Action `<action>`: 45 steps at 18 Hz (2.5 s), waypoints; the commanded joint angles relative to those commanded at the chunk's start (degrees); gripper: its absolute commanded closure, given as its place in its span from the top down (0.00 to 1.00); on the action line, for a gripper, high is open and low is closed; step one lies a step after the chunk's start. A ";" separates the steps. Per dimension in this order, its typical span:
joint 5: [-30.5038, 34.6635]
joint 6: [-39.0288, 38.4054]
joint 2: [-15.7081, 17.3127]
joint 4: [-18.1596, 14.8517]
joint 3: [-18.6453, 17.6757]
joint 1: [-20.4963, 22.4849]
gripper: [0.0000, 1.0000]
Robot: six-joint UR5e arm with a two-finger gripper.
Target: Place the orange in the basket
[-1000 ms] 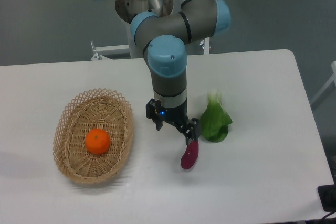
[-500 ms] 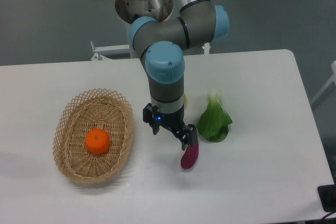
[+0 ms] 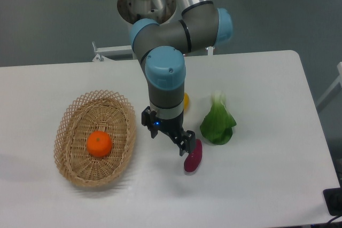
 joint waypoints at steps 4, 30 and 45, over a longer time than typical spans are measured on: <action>0.17 -0.09 -0.62 0.79 -0.08 -0.09 1.00; -0.62 -0.79 0.62 1.50 -0.88 0.18 1.00; -0.18 0.09 0.79 1.50 0.53 1.05 1.00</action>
